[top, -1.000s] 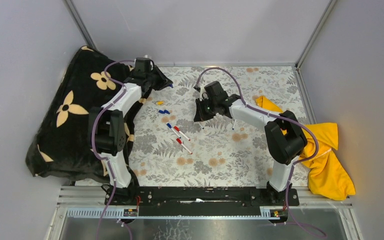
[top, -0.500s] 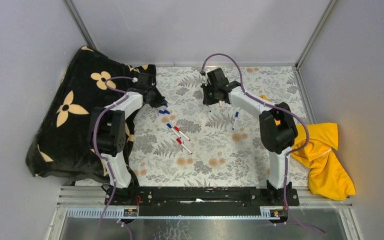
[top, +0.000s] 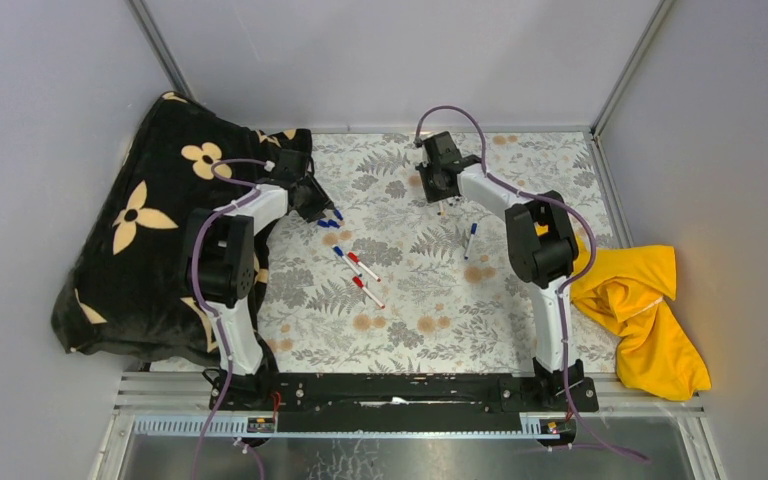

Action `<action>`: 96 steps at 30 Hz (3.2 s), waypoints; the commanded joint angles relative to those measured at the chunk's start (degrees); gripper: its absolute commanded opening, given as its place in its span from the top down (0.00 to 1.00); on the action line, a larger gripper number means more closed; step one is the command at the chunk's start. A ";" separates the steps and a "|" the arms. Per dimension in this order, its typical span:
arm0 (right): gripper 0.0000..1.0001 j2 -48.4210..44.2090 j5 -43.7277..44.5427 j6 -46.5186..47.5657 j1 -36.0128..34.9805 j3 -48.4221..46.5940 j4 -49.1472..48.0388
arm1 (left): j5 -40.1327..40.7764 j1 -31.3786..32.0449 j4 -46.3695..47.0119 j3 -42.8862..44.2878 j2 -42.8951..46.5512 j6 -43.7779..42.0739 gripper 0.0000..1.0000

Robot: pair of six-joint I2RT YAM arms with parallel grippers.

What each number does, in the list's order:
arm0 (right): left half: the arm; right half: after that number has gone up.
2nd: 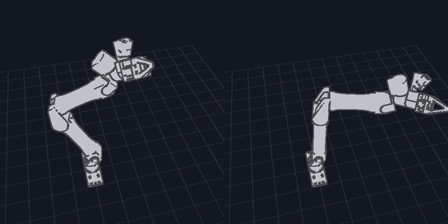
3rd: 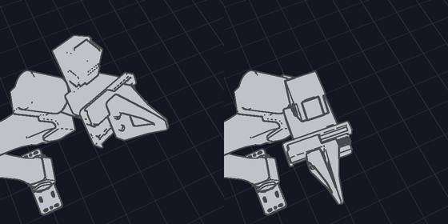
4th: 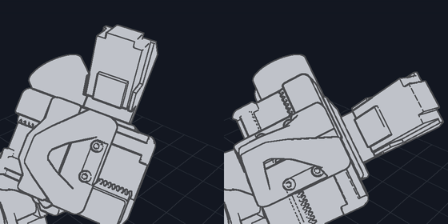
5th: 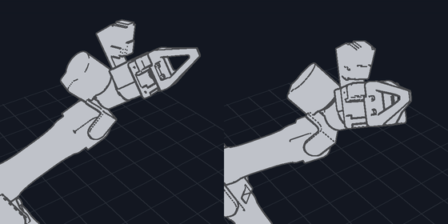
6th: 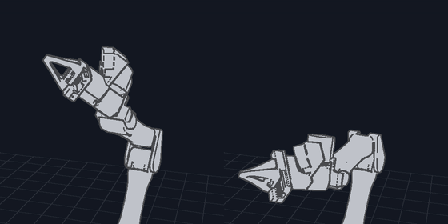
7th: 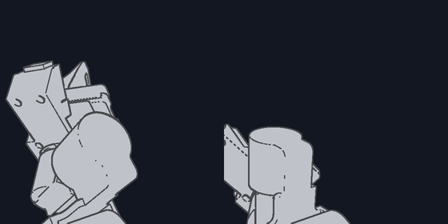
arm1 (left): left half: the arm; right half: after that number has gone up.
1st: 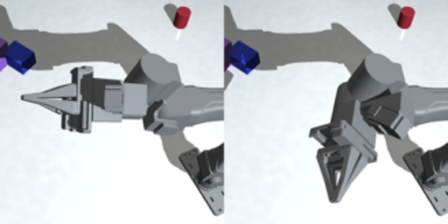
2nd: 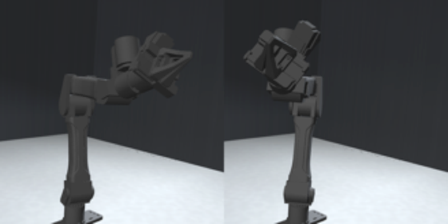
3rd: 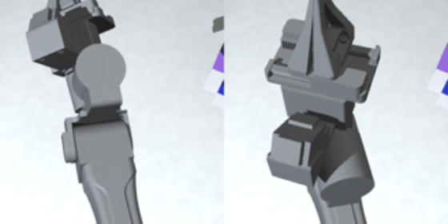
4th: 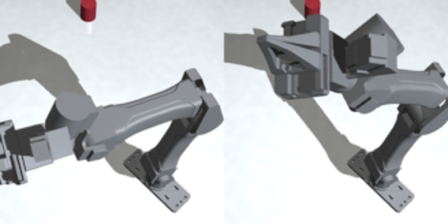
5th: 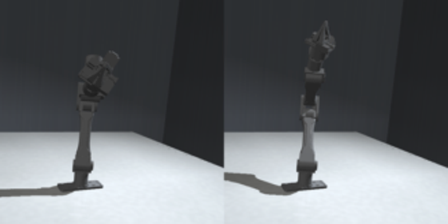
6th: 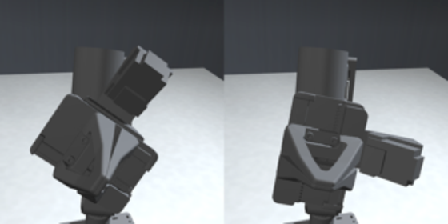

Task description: Open the pen caps

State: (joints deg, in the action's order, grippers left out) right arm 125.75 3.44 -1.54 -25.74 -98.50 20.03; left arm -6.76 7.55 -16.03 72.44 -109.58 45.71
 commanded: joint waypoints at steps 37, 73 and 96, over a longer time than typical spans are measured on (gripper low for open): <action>0.58 -5.84 7.59 3.62 0.12 -0.90 -4.81 | 1.00 0.97 4.42 -1.19 7.74 3.00 0.53; 0.48 -26.65 13.68 -22.27 -1.02 36.64 -1.79 | -6.07 10.70 10.00 -4.48 14.23 2.61 0.18; 0.86 -19.04 10.35 -23.93 1.78 36.64 -5.13 | -6.33 10.65 10.05 -4.46 13.99 2.28 0.18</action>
State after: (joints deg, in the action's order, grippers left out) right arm 104.47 14.20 -24.73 -24.53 -61.89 14.22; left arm -12.62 18.02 -8.67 68.31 -96.77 48.05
